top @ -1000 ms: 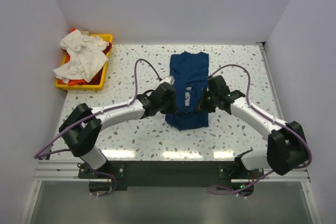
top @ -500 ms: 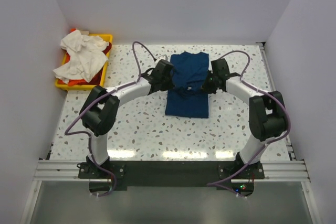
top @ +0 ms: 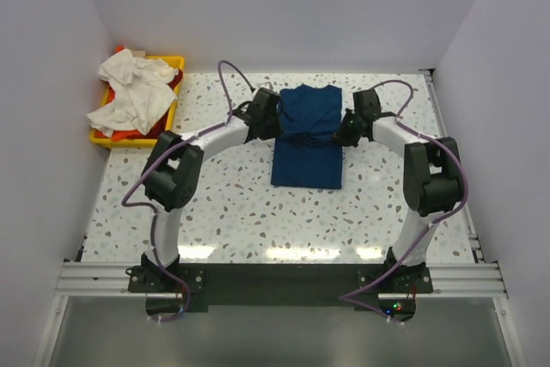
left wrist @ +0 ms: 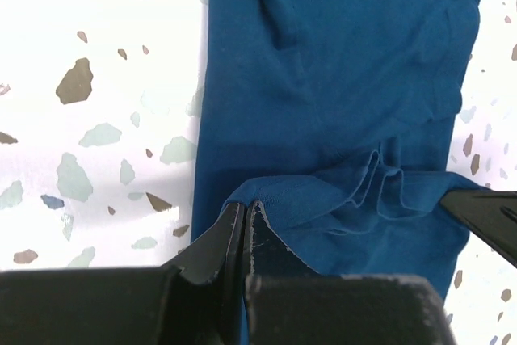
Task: Fold and stack the t-shirts
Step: Fold the tshirt
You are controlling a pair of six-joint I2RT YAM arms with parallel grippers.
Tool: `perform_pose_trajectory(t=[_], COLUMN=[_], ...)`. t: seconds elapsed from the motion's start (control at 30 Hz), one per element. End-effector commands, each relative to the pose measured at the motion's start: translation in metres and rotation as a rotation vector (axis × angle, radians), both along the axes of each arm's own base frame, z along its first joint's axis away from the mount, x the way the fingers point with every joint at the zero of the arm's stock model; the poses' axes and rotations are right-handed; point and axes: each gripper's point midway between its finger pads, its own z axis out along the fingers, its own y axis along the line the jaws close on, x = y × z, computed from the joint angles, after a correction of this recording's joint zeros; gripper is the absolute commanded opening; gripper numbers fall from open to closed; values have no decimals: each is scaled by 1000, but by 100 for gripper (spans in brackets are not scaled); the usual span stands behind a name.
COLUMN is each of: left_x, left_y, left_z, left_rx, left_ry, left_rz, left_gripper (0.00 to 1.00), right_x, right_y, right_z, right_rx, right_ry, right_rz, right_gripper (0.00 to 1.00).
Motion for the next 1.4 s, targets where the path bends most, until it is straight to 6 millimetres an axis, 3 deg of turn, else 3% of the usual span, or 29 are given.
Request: perform_pose_trajectory(t=[0.0, 0.1, 0.17, 0.23, 0.37, 0.47, 0.6, 0.7, 0.77, 0.83, 0.87, 0.9, 0.97, 1.0, 1.17, 1.37], left_x=[17, 21, 23, 26, 30, 30, 21, 15, 15, 14, 18, 19, 27, 29, 47, 42], left_y=[-6, -11, -11, -6, 7, 11, 1, -17, -28, -38, -42, -44, -48, -47, -27, -8], left_z=[15, 16, 18, 21, 35, 50, 51, 40, 36, 20, 22, 11, 9, -4, -33, -64], left_rx=[-15, -21, -17, -10, -2, 2, -12, -30, -40, -42, -50, -42, -42, -29, 14, 73], left_ry=[-47, -59, -64, -73, -105, -140, -134, -119, -113, -82, -88, -71, -83, -68, -36, 11], left_rz=[-32, -53, -54, -46, -15, -11, -38, -84, -105, -133, -138, -144, -155, -157, -116, -82], left_gripper=[0, 4, 16, 34, 49, 55, 49, 25, 17, 11, 10, 10, 10, 10, 10, 10], right_x=[23, 26, 30, 34, 36, 32, 19, 13, 15, 22, 22, 25, 37, 40, 55, 52], right_y=[1, -2, -6, -10, -16, -12, 1, 14, 21, 26, 26, 27, 24, 21, 4, -10], right_z=[22, 26, 32, 39, 57, 68, 62, 51, 42, 42, 33, 30, 31, 18, -10, -36], right_rx=[26, 39, 41, 39, 16, 20, 15, 6, 9, 24, 22, 19, 16, 8, 17, 15], right_ry=[-75, -83, -102, -119, -159, -193, -201, -191, -175, -176, -144, -138, -139, -112, -47, 13], right_rz=[1, -9, -17, -21, -21, 13, 57, 92, 109, 125, 125, 124, 112, 104, 70, 35], right_gripper=[1, 10, 25, 40, 52, 51, 46, 40, 38, 36, 36, 36, 36, 36, 34, 33])
